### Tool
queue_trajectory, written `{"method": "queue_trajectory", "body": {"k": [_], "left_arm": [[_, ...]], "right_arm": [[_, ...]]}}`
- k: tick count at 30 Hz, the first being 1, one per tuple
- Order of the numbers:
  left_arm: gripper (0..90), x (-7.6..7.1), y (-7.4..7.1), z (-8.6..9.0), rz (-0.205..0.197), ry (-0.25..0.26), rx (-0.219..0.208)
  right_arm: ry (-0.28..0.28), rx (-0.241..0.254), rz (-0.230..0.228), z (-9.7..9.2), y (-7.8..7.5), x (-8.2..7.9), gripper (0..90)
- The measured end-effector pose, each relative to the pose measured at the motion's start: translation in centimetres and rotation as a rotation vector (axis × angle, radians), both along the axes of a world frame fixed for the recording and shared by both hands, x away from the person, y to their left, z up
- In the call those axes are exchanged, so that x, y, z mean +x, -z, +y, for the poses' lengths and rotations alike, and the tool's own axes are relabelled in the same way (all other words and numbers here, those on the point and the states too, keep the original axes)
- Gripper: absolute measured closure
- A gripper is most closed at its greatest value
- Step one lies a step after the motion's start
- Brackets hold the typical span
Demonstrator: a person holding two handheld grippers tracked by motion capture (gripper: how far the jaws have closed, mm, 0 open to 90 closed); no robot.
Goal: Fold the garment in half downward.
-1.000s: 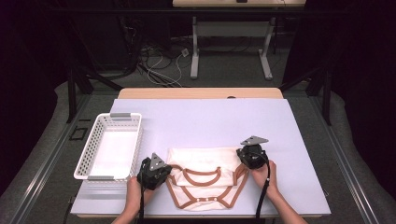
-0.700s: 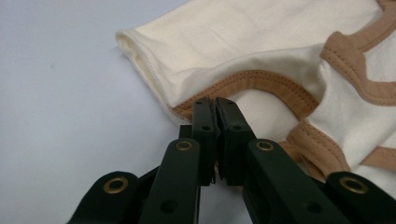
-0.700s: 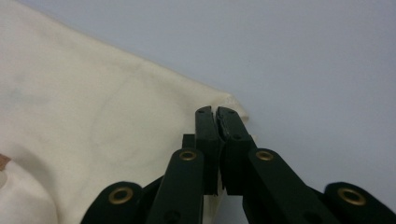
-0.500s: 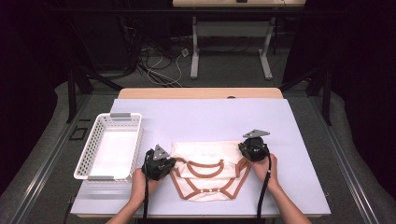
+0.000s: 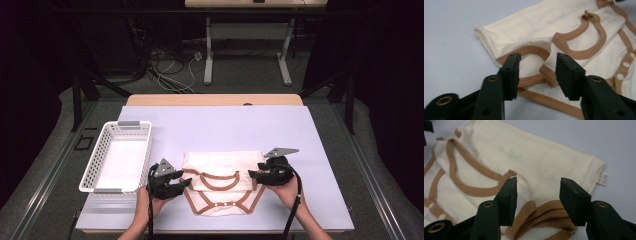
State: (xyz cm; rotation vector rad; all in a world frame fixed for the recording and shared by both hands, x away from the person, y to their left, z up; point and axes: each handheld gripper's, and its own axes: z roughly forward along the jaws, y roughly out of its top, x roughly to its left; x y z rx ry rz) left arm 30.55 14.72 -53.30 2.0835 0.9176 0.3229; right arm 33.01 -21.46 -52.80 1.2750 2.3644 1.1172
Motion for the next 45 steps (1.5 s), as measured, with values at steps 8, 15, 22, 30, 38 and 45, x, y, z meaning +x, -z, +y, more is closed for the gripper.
{"method": "queue_trajectory", "body": {"k": [8,15,22,30,38,45], "left_arm": [[41.3,0.6,0.5,-1.4,0.032,0.078,0.032],[68.2,0.6,1.9,-1.9,0.093,0.179,0.048],[80.7,-0.1,1.7,-2.0,0.075,0.205,0.058],[81.9,-0.8,0.9,-1.7,0.043,0.234,0.057],[81.4,-1.9,0.5,-1.7,0.012,0.260,0.082],[80.6,-2.0,0.7,-1.5,0.004,0.259,0.089]], "right_arm": [[-0.035,-0.058,0.046,1.1,1.5,-0.4,54.2],[-0.059,-0.054,0.072,1.3,1.9,-0.4,68.5],[-0.068,-0.109,0.043,1.6,1.4,-0.9,77.4],[-0.078,-0.132,-0.016,1.7,0.5,-2.1,85.9],[-0.101,-0.126,-0.053,1.6,-0.1,-3.5,85.9],[-0.127,-0.132,-0.057,1.5,0.0,-4.2,84.5]]}}
